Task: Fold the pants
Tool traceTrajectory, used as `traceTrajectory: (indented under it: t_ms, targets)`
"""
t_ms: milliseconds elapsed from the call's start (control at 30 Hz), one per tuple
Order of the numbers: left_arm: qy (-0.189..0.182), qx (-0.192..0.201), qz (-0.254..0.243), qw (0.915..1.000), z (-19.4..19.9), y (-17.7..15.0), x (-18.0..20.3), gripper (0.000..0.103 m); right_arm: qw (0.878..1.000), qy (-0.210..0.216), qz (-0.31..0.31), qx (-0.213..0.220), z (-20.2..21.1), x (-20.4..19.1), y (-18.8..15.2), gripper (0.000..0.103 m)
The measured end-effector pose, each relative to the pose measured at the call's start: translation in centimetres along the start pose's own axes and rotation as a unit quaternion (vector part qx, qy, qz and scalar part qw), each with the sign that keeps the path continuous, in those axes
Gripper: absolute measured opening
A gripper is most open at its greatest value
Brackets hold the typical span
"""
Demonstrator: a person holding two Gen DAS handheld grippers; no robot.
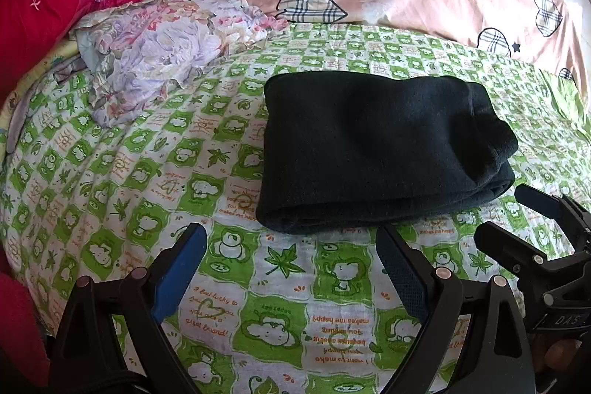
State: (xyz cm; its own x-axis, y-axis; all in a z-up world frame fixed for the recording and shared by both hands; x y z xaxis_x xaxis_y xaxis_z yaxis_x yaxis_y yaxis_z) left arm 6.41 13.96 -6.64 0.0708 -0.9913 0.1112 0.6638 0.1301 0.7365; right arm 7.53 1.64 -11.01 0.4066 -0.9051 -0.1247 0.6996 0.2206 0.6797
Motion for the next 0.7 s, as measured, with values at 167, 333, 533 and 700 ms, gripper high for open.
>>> traceTrajectory:
  t_ms: [167, 333, 533, 700]
  targets:
    - [0.003, 0.005, 0.001, 1.0000, -0.14, 0.15, -0.31, 0.093, 1.000, -0.003, 0.011, 0.002, -0.13, -0.56, -0.19, 0.103]
    - [0.004, 0.011, 0.003, 0.9999, 0.00, 0.22, -0.52, 0.093, 1.000, -0.004, 0.014, 0.003, -0.36, -0.67, -0.21, 0.103]
    - [0.003, 0.012, 0.005, 0.9999, -0.04, 0.19, -0.57, 0.093, 1.000, -0.003, 0.008, 0.008, -0.65, -0.62, -0.07, 0.103]
    - [0.006, 0.012, 0.000, 0.9999, -0.14, 0.19, -0.62, 0.093, 1.000, -0.001, 0.004, 0.011, -0.59, -0.58, -0.23, 0.103]
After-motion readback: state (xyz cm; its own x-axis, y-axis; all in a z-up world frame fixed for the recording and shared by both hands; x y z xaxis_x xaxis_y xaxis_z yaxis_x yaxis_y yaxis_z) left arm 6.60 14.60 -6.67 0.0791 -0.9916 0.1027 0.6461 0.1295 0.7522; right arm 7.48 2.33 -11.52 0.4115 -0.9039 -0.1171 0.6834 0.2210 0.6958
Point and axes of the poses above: each gripper's, at about its wrist camera, not at the fingertips, and z roughly against the way its jaws point, x to its right, y to its top, the point moved 10 cm from there along -z, roughly the way its jaws point, and after that the axes turned 15 degrees about -y, right-handed, at the moved point
